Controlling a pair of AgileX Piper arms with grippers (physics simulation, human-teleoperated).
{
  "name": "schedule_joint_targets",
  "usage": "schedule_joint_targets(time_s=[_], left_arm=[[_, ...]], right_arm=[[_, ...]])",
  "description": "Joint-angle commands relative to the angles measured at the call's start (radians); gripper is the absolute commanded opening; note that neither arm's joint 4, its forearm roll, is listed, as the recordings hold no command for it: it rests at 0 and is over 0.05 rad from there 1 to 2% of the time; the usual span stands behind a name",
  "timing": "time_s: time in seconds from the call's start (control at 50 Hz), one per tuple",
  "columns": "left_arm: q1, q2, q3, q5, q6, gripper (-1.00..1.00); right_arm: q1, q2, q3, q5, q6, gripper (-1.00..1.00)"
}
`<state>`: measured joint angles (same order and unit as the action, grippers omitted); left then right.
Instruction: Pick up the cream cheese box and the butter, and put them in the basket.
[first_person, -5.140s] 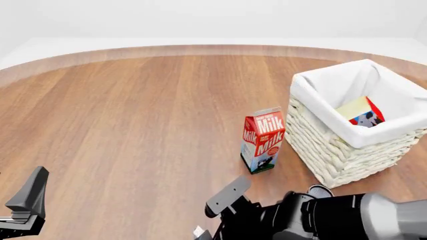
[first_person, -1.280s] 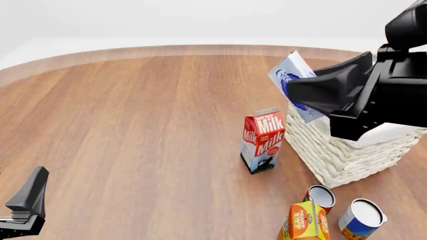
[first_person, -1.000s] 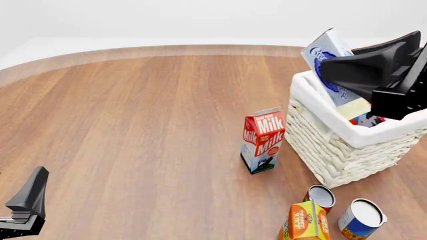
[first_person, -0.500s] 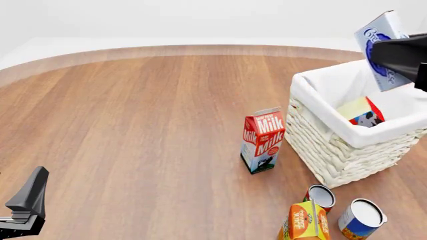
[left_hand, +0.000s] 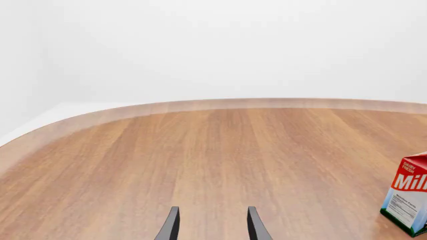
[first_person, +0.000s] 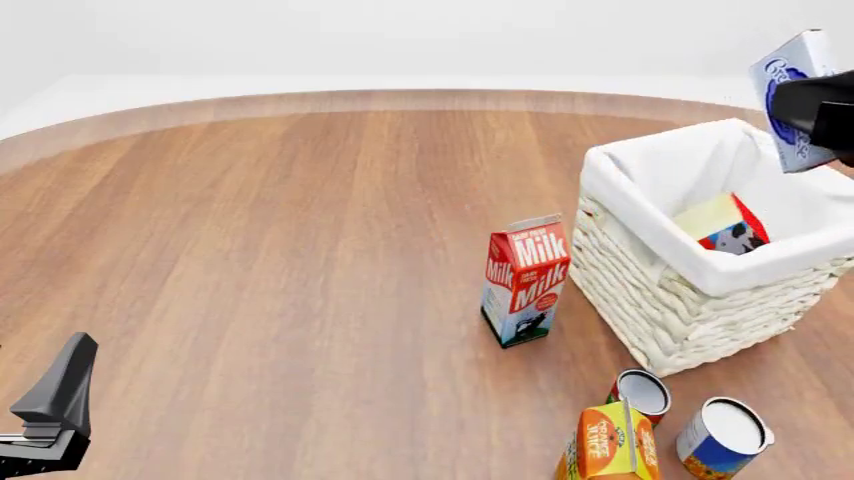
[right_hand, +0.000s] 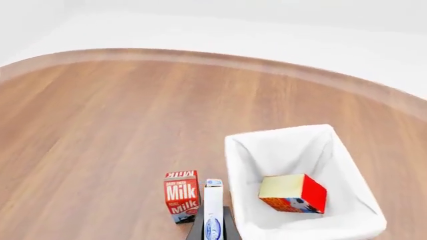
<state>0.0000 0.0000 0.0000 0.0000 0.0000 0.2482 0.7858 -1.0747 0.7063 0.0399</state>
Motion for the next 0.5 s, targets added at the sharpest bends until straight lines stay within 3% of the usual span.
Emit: schedule_joint_targets(time_s=[0.02,0.5], left_arm=[[0.000,0.000,0.000,0.000,0.000,1.00],[0.000,0.000,0.000,0.000,0.000,1.00]], right_arm=[[-0.083,0.022,0.019,-0.035,0.021,-1.00],[-0.150,0.087,0.092,-0.124,0.017,-1.00]])
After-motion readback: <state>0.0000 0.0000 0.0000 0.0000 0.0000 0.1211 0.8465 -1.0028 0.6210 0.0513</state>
